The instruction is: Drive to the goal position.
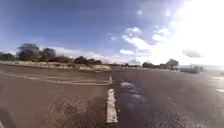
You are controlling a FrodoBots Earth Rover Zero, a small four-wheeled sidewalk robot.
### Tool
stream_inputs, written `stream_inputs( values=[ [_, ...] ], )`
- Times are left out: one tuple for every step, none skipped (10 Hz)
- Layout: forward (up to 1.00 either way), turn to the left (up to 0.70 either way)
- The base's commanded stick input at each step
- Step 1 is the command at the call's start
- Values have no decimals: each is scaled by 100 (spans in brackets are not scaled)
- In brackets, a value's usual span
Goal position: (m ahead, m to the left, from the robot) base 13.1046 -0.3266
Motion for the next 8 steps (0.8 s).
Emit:
stream_inputs(
  values=[
    [70, 0],
    [70, 0],
    [70, 0],
    [70, 0],
    [70, 0],
    [70, 0],
    [70, 0],
    [70, 0]
  ],
)
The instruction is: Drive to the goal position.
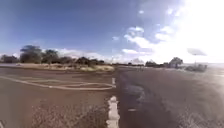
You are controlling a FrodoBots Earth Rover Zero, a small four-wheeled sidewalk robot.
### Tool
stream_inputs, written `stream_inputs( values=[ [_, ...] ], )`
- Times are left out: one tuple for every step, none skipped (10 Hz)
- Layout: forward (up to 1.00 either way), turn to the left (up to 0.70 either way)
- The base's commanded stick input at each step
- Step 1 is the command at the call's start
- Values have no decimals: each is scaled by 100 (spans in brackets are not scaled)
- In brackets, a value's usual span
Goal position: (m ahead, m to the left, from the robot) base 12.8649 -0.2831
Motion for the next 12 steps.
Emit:
stream_inputs(
  values=[
    [70, 0],
    [70, 0],
    [70, 0],
    [70, 0],
    [70, 0],
    [70, 0],
    [70, 0],
    [70, 0],
    [70, 0],
    [70, 0],
    [70, 0],
    [70, 0]
  ],
)
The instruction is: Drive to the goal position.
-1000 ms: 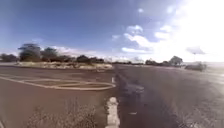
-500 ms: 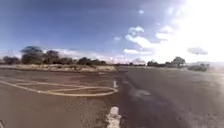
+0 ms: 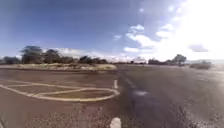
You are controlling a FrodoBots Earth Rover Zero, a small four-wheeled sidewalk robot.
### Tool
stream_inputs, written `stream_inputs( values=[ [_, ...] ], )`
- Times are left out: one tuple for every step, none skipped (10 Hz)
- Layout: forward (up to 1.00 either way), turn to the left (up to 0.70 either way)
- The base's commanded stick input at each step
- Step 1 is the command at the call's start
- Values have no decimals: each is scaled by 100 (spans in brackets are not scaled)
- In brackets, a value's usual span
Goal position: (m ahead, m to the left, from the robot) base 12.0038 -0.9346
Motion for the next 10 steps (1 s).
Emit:
stream_inputs(
  values=[
    [70, 0],
    [70, 0],
    [70, 0],
    [70, 0],
    [70, 0],
    [70, 0],
    [70, 0],
    [70, 0],
    [70, 0],
    [70, 0]
  ],
)
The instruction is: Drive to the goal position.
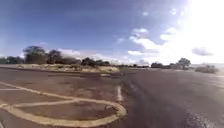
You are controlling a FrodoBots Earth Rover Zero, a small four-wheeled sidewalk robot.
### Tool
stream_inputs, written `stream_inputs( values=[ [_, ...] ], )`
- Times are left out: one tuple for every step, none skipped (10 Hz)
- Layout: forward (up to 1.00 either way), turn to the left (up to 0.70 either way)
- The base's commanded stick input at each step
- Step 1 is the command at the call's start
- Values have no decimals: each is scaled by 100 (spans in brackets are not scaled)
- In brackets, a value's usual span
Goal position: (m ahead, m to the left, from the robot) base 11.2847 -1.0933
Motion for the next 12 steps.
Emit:
stream_inputs(
  values=[
    [70, 0],
    [70, 0],
    [70, 0],
    [70, 0],
    [70, 0],
    [70, 0],
    [70, 0],
    [70, 0],
    [70, -35],
    [70, -35],
    [70, -35],
    [70, -35]
  ],
)
